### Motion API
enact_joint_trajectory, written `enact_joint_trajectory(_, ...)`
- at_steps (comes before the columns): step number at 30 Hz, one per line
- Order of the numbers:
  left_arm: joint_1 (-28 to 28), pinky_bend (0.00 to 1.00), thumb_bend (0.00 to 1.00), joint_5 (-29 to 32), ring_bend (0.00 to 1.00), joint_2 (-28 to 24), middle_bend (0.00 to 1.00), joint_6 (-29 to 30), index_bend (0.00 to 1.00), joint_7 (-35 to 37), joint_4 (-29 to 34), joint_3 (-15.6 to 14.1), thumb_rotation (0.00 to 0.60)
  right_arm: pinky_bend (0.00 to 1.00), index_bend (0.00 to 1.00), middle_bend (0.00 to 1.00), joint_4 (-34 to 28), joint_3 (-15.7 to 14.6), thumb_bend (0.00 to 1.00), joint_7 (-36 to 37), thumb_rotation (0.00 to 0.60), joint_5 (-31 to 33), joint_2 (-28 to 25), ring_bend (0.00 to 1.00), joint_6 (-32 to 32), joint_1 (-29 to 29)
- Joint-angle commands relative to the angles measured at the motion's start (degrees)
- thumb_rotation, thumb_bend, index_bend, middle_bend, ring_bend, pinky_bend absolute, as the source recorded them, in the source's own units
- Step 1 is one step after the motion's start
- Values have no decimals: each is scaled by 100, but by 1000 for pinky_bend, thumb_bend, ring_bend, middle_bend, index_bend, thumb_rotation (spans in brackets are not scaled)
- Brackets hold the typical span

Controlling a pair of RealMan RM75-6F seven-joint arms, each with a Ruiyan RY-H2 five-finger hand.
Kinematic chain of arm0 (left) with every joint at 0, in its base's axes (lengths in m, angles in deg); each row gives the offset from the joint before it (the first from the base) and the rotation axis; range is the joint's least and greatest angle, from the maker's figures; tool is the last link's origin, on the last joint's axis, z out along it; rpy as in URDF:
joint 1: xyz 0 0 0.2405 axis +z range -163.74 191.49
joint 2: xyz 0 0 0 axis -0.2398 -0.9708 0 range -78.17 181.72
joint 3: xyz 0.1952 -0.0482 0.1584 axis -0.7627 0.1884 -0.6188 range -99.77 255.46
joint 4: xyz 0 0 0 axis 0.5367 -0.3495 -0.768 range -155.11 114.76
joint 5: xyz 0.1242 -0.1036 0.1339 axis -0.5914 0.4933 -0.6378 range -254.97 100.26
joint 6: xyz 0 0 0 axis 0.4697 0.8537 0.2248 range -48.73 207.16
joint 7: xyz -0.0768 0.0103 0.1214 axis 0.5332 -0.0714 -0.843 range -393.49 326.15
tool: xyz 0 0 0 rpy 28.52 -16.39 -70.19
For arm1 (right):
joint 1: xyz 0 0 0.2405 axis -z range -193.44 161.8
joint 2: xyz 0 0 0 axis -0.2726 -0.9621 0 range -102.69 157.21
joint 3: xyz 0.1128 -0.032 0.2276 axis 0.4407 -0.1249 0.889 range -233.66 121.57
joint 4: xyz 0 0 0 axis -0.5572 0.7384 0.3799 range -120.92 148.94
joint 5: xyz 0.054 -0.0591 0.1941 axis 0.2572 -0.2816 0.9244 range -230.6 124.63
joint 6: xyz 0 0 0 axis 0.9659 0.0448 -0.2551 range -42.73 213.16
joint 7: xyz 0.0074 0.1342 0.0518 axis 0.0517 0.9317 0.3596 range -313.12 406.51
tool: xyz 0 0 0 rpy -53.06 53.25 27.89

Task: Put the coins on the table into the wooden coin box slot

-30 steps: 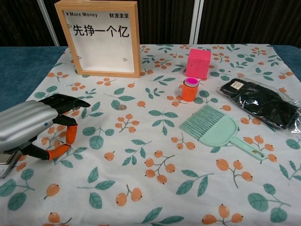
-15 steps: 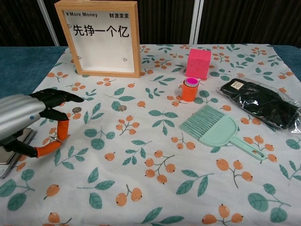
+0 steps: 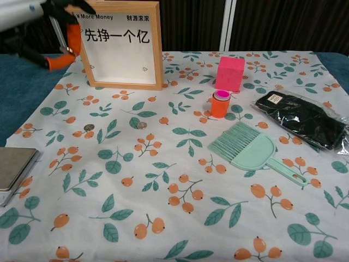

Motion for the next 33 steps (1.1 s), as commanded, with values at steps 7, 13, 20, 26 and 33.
enact_joint_trajectory(7,-951,0,603,1712,0,-899,124,-1212,683,-561,489,1146,600,0,202,46,-45,35,395,65,600,87,31,12,12,9)
enact_joint_trajectory(13,-1722,0,604,3076,0,-1283,123,-2075,688,-1479,305,1361,600,0,202,46,-78,79,395,113,600,188,46,12,37,9)
enact_joint_trajectory(20,-2549,0,606,4284,0,-1270,123,-2590,693,-2159,-387,1269,600,0,202,46,-97,127,394,132,600,267,34,12,35,14)
enact_joint_trajectory(26,-2995,0,607,4698,0,-1218,124,-2933,693,-2470,-997,966,600,0,202,46,-131,156,395,135,600,348,40,12,25,32)
enact_joint_trajectory(33,-3369,0,608,5148,0,-854,124,-3261,694,-2448,-1923,653,600,0,202,46,-152,157,394,123,600,349,65,12,21,28)
